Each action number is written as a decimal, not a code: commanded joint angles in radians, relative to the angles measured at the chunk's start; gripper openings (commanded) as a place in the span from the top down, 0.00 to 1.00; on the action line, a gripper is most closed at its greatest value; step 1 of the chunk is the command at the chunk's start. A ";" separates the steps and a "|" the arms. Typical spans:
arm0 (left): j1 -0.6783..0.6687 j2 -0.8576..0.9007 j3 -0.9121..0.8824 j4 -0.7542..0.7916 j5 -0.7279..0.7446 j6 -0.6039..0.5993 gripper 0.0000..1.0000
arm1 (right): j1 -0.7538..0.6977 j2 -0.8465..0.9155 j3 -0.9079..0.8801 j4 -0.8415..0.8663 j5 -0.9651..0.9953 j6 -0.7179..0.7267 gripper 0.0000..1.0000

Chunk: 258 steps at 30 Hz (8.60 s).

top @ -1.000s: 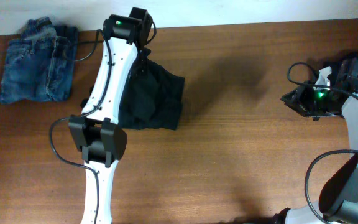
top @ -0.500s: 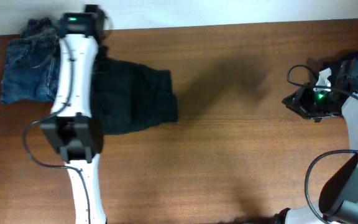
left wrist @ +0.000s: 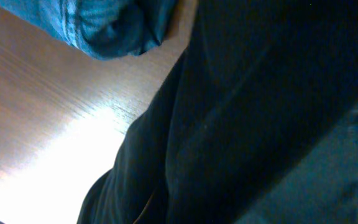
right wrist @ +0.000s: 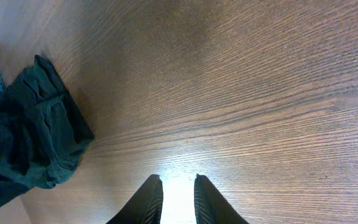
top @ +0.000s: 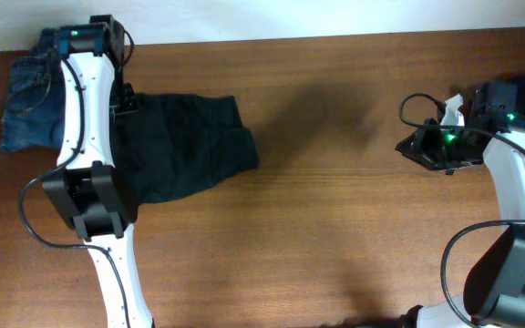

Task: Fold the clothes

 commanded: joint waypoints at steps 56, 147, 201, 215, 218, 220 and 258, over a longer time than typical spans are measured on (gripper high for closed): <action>0.040 0.003 -0.053 -0.007 -0.029 -0.014 0.99 | 0.872 0.433 0.194 0.741 0.042 0.286 0.96; -0.142 0.004 -0.052 0.002 -0.009 0.006 0.01 | 0.284 0.631 0.251 0.043 0.326 0.644 0.95; -0.227 -0.141 -0.306 0.154 0.324 0.070 0.96 | 0.304 0.631 0.251 0.074 0.340 0.602 0.76; -0.373 -0.155 -0.509 0.322 0.425 0.058 0.96 | 0.304 0.631 0.251 0.073 0.336 0.597 0.77; -0.378 -0.155 -0.572 0.380 0.427 0.058 0.96 | 0.304 0.631 0.251 0.073 0.336 0.594 0.77; -0.383 -0.155 -0.586 0.391 0.450 0.059 0.96 | 0.304 0.631 0.251 0.074 0.336 0.595 0.77; -0.438 -0.484 -0.444 0.303 0.153 0.178 0.01 | 0.293 0.610 0.895 -0.630 0.450 -0.092 0.01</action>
